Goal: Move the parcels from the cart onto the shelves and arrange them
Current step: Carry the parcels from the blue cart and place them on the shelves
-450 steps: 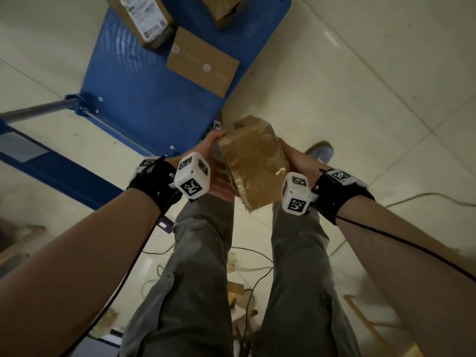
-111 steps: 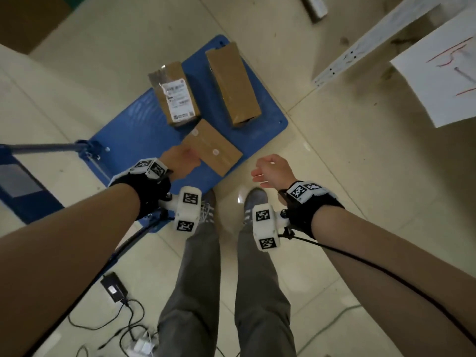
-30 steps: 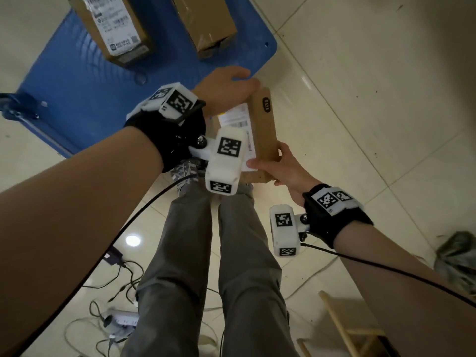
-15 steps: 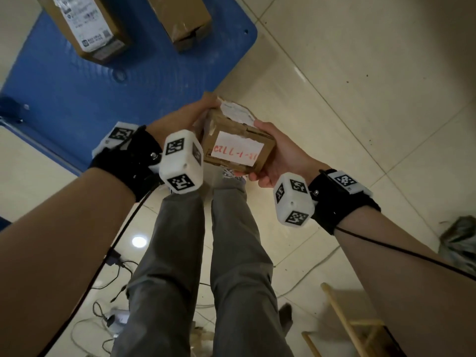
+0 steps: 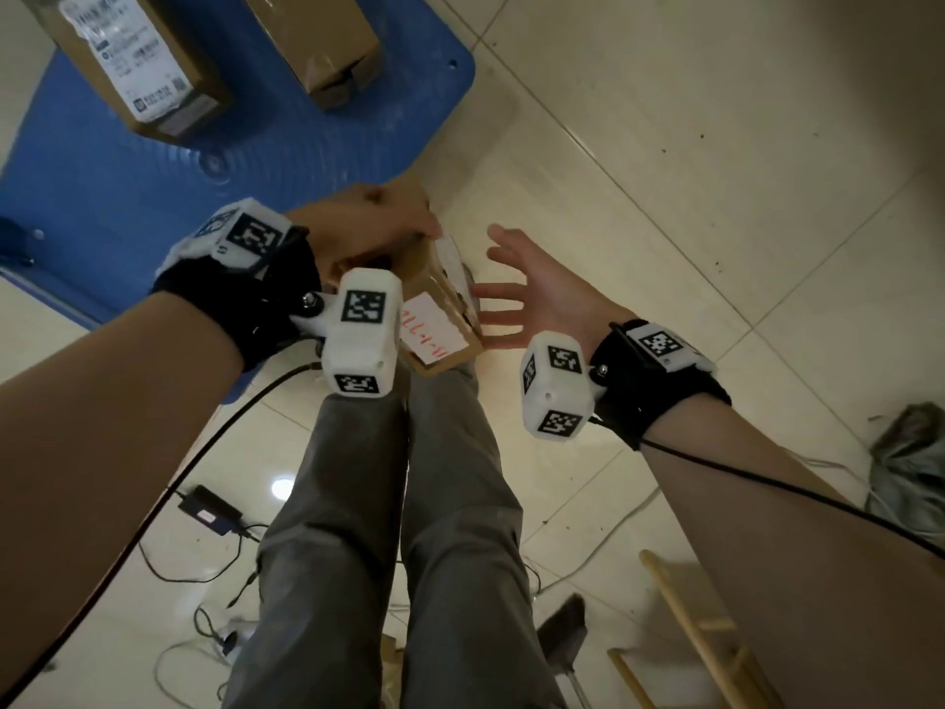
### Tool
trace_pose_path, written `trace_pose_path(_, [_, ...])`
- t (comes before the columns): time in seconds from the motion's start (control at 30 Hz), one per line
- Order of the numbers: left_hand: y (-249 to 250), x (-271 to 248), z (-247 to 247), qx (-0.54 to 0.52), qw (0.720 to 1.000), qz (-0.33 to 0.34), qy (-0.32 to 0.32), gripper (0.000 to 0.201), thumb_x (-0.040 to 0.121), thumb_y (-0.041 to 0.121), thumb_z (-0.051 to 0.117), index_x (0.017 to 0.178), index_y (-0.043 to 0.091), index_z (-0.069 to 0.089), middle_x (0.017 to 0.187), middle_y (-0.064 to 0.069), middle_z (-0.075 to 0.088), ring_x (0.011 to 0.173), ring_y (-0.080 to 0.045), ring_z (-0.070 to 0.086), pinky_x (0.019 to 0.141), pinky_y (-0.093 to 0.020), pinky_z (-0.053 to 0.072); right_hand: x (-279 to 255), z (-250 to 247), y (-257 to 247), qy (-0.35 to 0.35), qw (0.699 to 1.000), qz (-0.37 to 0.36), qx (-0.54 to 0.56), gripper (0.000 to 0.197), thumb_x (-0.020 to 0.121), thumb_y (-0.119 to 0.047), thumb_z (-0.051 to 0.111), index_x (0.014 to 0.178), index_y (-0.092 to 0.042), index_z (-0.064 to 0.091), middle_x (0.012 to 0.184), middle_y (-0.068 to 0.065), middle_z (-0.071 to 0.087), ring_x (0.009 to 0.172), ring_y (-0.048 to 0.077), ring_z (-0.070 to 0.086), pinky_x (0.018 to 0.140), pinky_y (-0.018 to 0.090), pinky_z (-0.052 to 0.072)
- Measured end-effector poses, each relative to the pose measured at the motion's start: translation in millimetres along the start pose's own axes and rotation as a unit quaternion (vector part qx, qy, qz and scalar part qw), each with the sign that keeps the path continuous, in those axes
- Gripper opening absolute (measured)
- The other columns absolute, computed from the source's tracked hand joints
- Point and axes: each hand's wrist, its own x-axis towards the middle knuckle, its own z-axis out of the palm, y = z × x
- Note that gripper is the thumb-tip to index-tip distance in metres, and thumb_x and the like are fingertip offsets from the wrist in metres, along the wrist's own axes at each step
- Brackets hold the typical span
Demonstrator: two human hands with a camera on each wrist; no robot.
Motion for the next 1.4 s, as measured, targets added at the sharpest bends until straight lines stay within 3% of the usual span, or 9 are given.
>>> trace_pose_path(0.17, [32.7, -8.4, 23.1, 0.008, 0.995, 0.092, 0.023, 0.064, 0.097, 0.06, 0.037, 0.15, 0.028, 0.025, 0.128, -0.001, 0.056, 0.1, -0.025, 0.066, 0.072, -0.038, 0.061, -9.0, 10.6, -3.4, -0.1, 0.993, -0.009, 0.059, 0.052, 0.095, -0.065, 0.046, 0.102, -0.019, 0.069, 0.085, 0.011, 0.078, 0.072, 0.024, 0.077, 0.056, 0.038, 0.061])
trace_pose_path(0.27, [42.6, -3.6, 22.4, -0.012, 0.991, 0.13, 0.008, 0.06, 0.1, 0.057, 0.028, 0.146, 0.018, 0.037, 0.128, -0.005, 0.062, 0.103, -0.022, 0.065, 0.079, -0.03, 0.056, -4.5, 9.0, 10.4, -0.117, 0.979, -0.031, 0.166, 0.066, 0.089, -0.067, 0.054, 0.129, -0.014, 0.062, 0.122, 0.015, 0.07, 0.11, 0.035, 0.069, 0.093, 0.055, 0.055])
trace_pose_path(0.4, [42.4, 2.6, 12.8, -0.081, 0.985, 0.136, -0.071, 0.055, 0.1, 0.055, 0.032, 0.146, 0.025, 0.034, 0.108, -0.001, 0.073, 0.096, -0.015, 0.07, 0.074, -0.02, 0.051, 0.6, 0.4, 36.3, -0.15, 0.931, -0.079, 0.324, 0.068, 0.094, -0.065, 0.042, 0.129, -0.009, 0.06, 0.136, 0.021, 0.057, 0.129, 0.041, 0.051, 0.113, 0.061, 0.033])
trace_pose_path(0.7, [21.0, -12.4, 11.9, -0.043, 0.99, 0.105, -0.082, 0.034, 0.091, 0.054, 0.052, 0.117, 0.036, 0.063, 0.121, 0.014, 0.062, 0.114, -0.013, 0.058, 0.091, -0.036, 0.051, -26.7, 16.2, 51.1, -0.136, 0.84, -0.156, 0.502, 0.068, 0.102, -0.056, 0.036, 0.151, -0.01, 0.038, 0.159, 0.023, 0.032, 0.146, 0.047, 0.028, 0.117, 0.066, 0.021])
trace_pose_path(0.8, [26.9, -41.8, 12.6, -0.076, 0.988, 0.089, -0.104, 0.028, 0.092, 0.057, 0.049, 0.102, 0.041, 0.069, 0.106, 0.016, 0.07, 0.107, -0.017, 0.064, 0.091, -0.041, 0.053, -53.0, 24.2, 49.8, -0.164, 0.834, -0.158, 0.502, 0.068, 0.101, -0.059, 0.036, 0.136, -0.004, 0.055, 0.147, 0.027, 0.047, 0.143, 0.049, 0.033, 0.119, 0.064, 0.019])
trace_pose_path(0.9, [45.8, -83.8, 11.8, -0.091, 0.986, 0.086, -0.114, 0.034, 0.095, 0.058, 0.044, 0.092, 0.035, 0.069, 0.099, 0.01, 0.069, 0.096, -0.019, 0.066, 0.089, -0.044, 0.052, -95.7, 31.4, 44.5, -0.153, 0.826, -0.173, 0.515, 0.072, 0.104, -0.057, 0.03, 0.11, -0.002, 0.075, 0.121, 0.026, 0.068, 0.12, 0.044, 0.059, 0.112, 0.06, 0.037])
trace_pose_path(1.0, [75.0, -136.5, 7.3, -0.068, 0.987, 0.087, -0.118, 0.038, 0.098, 0.058, 0.036, 0.095, 0.033, 0.065, 0.095, 0.01, 0.066, 0.086, -0.016, 0.066, 0.072, -0.034, 0.055, -151.6, 44.4, 32.1, -0.133, 0.82, -0.22, 0.511, 0.066, 0.108, -0.049, 0.027, 0.102, -0.007, 0.077, 0.099, 0.017, 0.077, 0.089, 0.034, 0.075, 0.082, 0.05, 0.06])
trace_pose_path(1.17, [123.4, -221.8, -3.0, -0.038, 0.99, 0.098, -0.099, 0.036, 0.098, 0.059, 0.033, 0.094, 0.032, 0.056, 0.092, 0.011, 0.06, 0.078, -0.015, 0.063, 0.051, -0.025, 0.056, -229.2, 65.3, 17.6, -0.11, 0.797, -0.258, 0.535, 0.071, 0.1, -0.053, 0.044, 0.153, -0.007, 0.035, 0.153, 0.026, 0.04, 0.139, 0.05, 0.04, 0.109, 0.064, 0.039])
trace_pose_path(1.4, [140.3, -318.8, -14.8, -0.019, 0.977, 0.124, -0.175, 0.078, 0.068, 0.086, 0.049, 0.114, 0.027, 0.068, 0.108, -0.007, 0.072, 0.101, -0.033, 0.069, 0.086, -0.045, 0.056, -328.2, 75.4, 21.2, -0.034, 0.848, -0.23, 0.477, 0.07, 0.096, -0.064, 0.044, 0.126, -0.004, 0.062, 0.123, 0.026, 0.064, 0.115, 0.044, 0.062, 0.094, 0.047, 0.056])
